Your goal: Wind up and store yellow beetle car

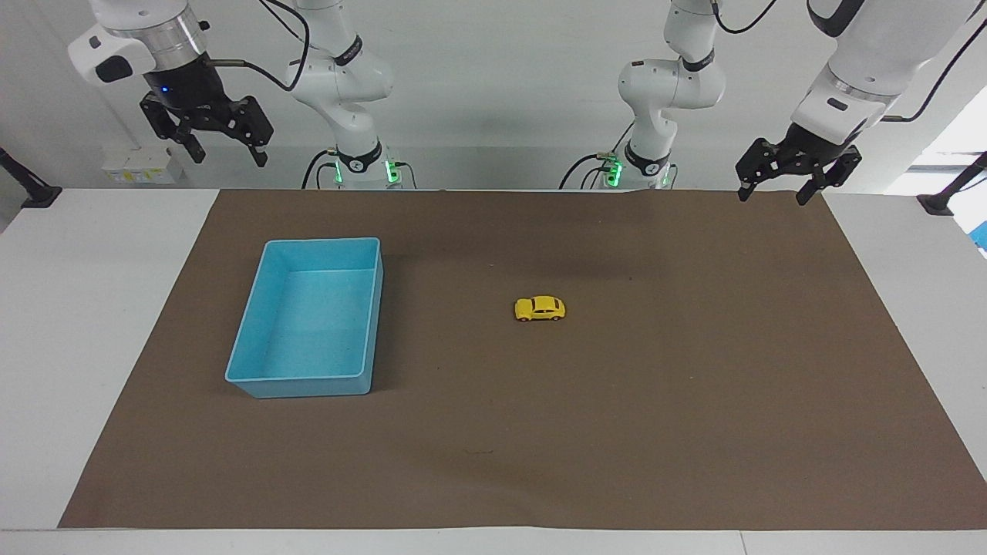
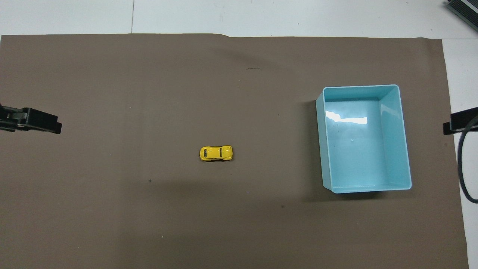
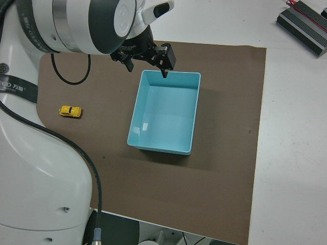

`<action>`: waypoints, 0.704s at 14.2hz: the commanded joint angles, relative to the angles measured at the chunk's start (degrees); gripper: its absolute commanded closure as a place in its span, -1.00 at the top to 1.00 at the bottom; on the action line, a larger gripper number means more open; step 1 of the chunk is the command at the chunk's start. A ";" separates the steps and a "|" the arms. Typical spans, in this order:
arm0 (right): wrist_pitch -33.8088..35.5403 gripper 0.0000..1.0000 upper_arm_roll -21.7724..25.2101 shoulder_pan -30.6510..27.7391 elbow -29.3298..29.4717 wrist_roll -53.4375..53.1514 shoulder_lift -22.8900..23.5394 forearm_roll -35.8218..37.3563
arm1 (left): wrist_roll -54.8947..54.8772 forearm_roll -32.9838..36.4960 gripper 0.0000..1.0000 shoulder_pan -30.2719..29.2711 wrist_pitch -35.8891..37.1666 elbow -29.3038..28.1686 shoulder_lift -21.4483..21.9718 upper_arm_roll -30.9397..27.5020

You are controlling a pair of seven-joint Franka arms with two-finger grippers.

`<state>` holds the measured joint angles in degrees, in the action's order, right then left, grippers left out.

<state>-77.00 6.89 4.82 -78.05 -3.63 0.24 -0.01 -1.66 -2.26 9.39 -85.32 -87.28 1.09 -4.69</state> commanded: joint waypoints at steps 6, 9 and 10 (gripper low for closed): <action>-0.96 1.00 -0.21 -0.60 -1.05 0.03 -1.03 -1.13 | -1.76 1.03 1.00 -1.31 0.77 -1.84 1.02 0.56; -0.96 1.00 -0.21 -0.60 -1.05 0.03 -1.03 -1.13 | -2.20 1.03 1.00 -1.22 0.68 -2.55 1.37 0.56; -0.96 1.00 -0.21 -0.60 -1.05 0.03 -1.03 -1.13 | -2.47 1.03 1.00 -1.22 0.59 -2.55 1.37 0.64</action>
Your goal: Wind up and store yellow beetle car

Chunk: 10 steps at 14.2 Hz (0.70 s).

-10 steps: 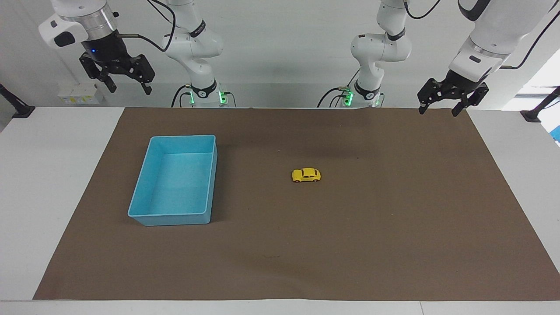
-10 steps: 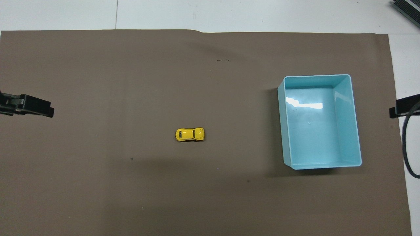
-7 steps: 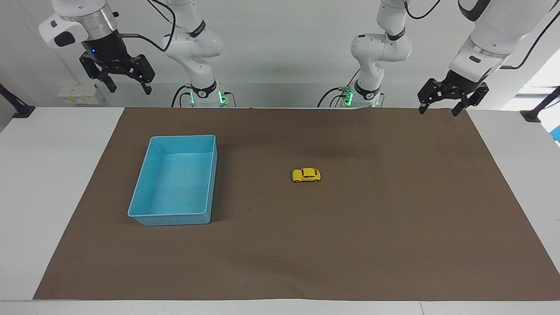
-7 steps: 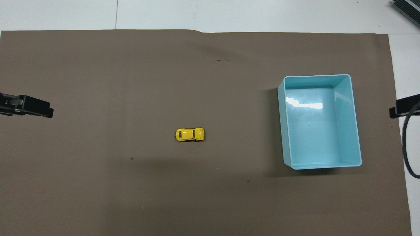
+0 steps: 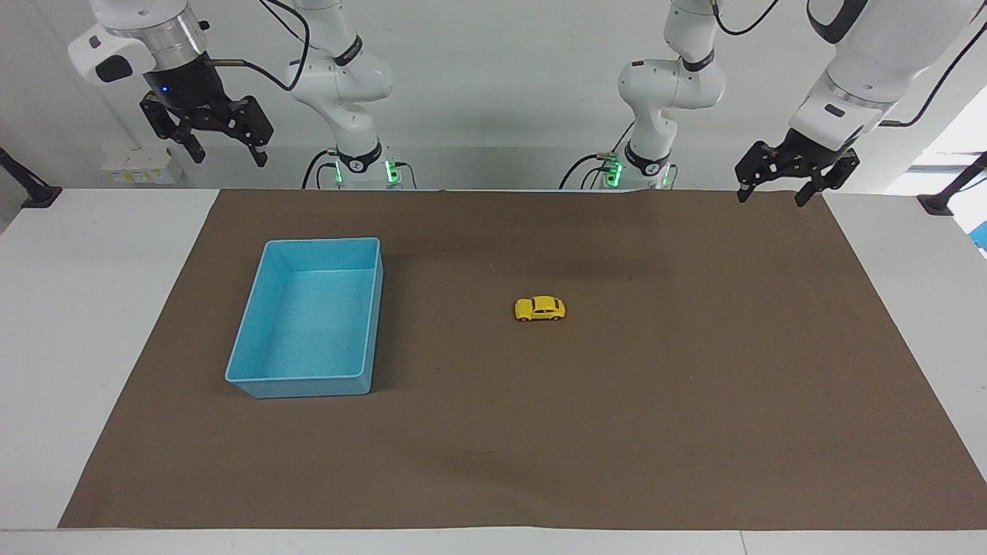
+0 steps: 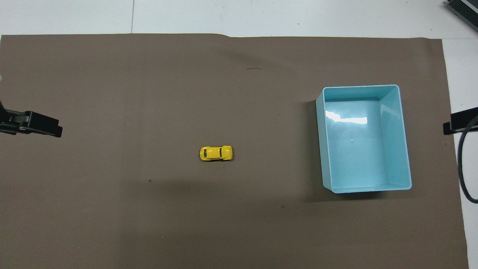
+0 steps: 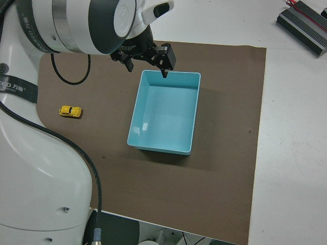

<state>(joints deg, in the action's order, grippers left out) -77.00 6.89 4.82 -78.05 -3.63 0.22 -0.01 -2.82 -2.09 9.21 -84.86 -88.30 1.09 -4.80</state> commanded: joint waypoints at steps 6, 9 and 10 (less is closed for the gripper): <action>-0.96 1.00 -0.21 -0.60 -1.05 0.03 -1.01 -1.13 | -11.74 0.07 1.00 0.02 -4.87 -2.40 -1.08 1.54; -0.96 1.00 -0.21 -0.60 -1.05 0.03 -1.01 -1.13 | -28.67 0.07 1.00 0.99 -6.54 -3.18 -1.96 1.54; -0.96 1.00 -0.21 -0.60 -1.05 0.03 -1.01 -1.13 | -33.95 0.07 1.00 1.34 -8.37 -4.15 -1.71 1.54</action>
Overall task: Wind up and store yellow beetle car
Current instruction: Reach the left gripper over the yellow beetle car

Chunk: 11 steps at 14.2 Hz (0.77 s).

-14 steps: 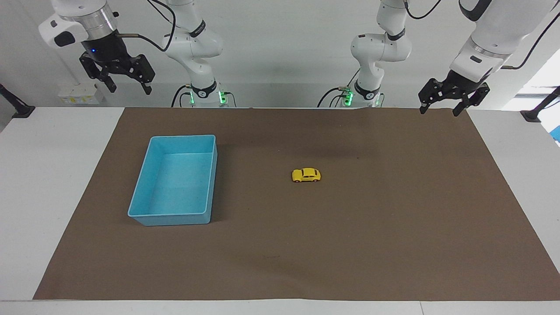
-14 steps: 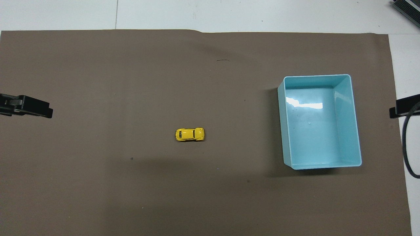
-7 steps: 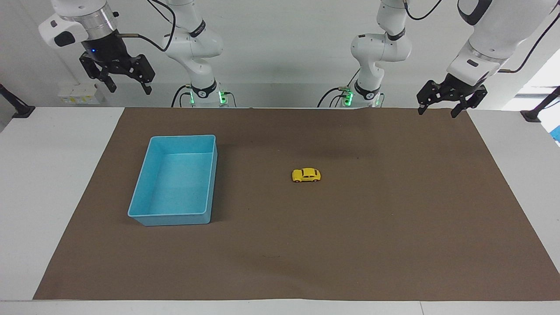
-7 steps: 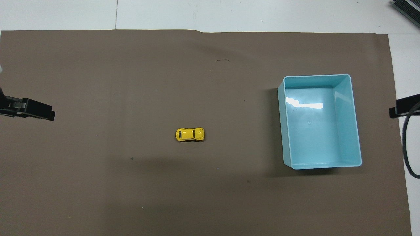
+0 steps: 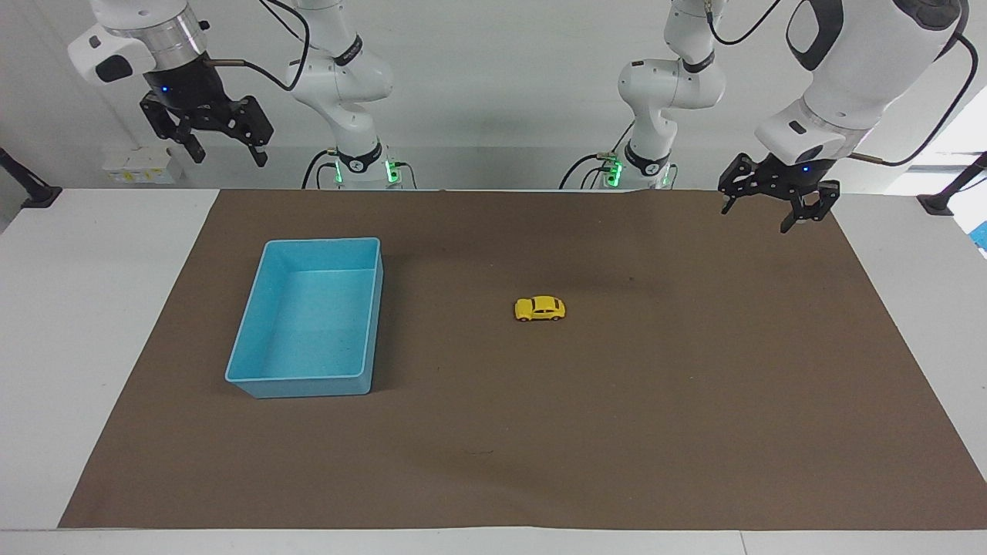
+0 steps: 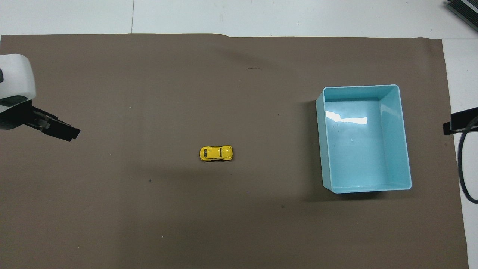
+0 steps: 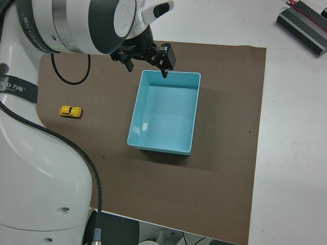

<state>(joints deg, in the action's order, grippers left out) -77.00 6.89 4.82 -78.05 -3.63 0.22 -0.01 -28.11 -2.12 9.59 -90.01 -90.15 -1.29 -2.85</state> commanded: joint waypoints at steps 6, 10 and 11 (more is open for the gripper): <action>-0.79 1.00 -0.21 -0.60 -1.05 0.03 -1.01 -1.13 | -27.17 0.01 1.00 4.54 -10.25 -8.01 0.58 -0.32; -0.61 1.00 -0.21 -0.60 -1.05 0.03 -1.01 -1.13 | -29.45 -0.08 1.00 9.38 -16.58 -12.67 -0.20 -0.40; -0.70 1.00 -0.21 -0.60 -1.05 0.03 -1.01 -1.13 | -29.63 0.01 1.00 10.35 -18.43 -13.46 -0.90 -0.32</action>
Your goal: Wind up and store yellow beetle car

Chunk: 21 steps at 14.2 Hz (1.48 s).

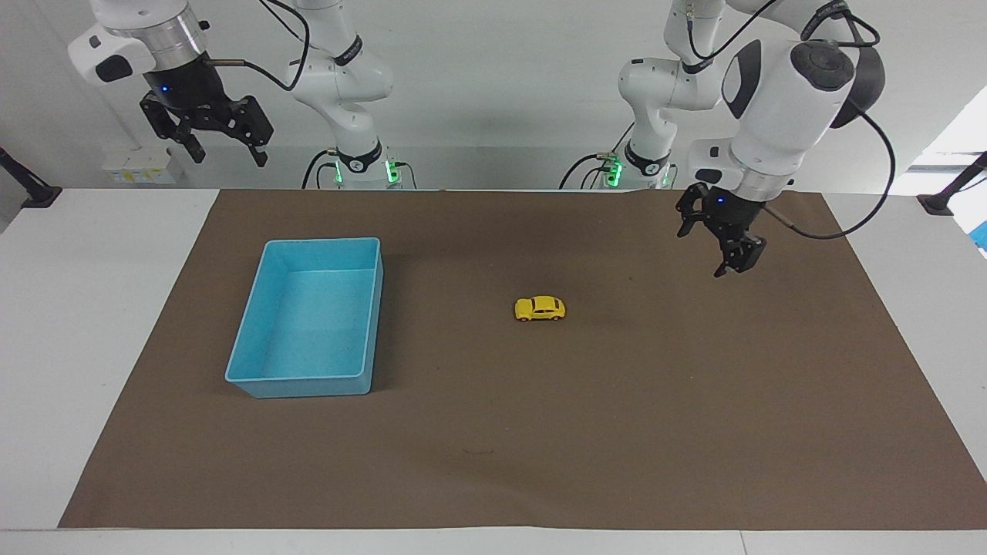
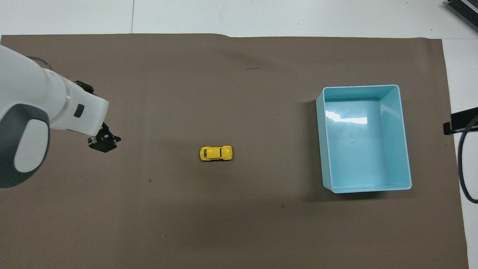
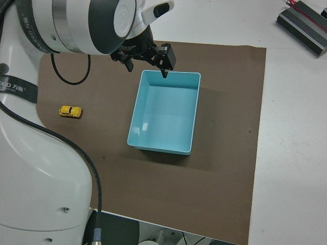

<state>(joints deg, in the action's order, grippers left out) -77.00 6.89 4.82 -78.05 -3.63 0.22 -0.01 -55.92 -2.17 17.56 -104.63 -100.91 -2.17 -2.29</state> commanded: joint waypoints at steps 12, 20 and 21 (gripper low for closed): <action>-0.70 1.00 -0.21 -0.60 -1.05 0.03 -1.01 -1.13 | -1.38 0.24 1.00 17.68 -31.50 -14.40 -9.69 -1.05; -0.70 1.00 -0.21 -0.60 -1.05 0.03 -1.01 -1.13 | 7.67 0.50 1.00 22.87 -38.10 -13.87 -17.34 -1.31; -0.70 1.00 -0.21 -0.60 -1.05 0.03 -1.01 -1.13 | 7.67 0.68 1.00 22.96 -37.75 -13.87 -17.25 -1.31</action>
<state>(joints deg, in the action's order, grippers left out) -77.00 6.89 4.82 -78.05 -3.63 0.22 -0.01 -49.30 -2.17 39.24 -142.11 -114.69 -20.08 -2.16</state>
